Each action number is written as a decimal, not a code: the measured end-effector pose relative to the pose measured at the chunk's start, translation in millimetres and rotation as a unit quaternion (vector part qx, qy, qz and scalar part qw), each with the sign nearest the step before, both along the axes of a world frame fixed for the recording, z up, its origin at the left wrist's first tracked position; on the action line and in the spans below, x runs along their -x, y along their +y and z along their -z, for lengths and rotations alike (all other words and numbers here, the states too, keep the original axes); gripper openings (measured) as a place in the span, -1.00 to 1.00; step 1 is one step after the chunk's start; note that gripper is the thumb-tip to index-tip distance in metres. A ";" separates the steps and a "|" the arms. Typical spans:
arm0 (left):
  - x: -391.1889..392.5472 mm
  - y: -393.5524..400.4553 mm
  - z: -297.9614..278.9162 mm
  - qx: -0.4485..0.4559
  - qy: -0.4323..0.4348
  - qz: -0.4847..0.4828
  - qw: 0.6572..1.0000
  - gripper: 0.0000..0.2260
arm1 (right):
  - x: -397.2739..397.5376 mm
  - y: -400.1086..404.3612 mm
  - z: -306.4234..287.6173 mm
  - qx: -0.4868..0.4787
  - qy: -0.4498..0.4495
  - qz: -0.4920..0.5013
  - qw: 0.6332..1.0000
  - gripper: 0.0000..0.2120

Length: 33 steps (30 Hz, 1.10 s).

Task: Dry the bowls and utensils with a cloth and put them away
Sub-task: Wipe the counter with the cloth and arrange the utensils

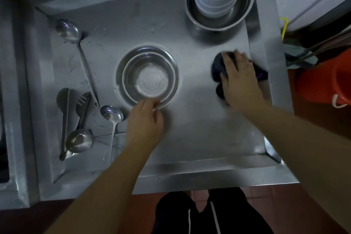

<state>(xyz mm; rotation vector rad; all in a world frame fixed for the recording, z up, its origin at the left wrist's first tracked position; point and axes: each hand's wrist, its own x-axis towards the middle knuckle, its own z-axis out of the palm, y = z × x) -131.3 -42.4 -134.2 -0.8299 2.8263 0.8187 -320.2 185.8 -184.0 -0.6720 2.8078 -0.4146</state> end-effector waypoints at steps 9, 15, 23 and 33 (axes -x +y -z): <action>-8.5 14.1 -23.9 0.005 -0.026 -0.030 0.999 -0.78 | -187.7 70.1 -13.2 -0.001 -0.123 -0.230 0.965 -0.39; -10.1 20.5 -34.9 0.000 -0.020 -0.041 0.999 -0.79 | -124.0 48.6 -6.0 -0.007 -0.051 -0.363 0.930 -0.30; 9.6 -23.1 -22.7 -0.007 -0.038 -0.004 0.999 -0.72 | -35.2 -43.4 -1.9 0.036 -0.013 0.124 0.992 -0.46; 54.7 -101.8 -14.1 -0.032 0.003 0.061 0.998 -0.74 | 50.9 -209.6 8.4 0.081 0.020 0.002 0.996 -0.48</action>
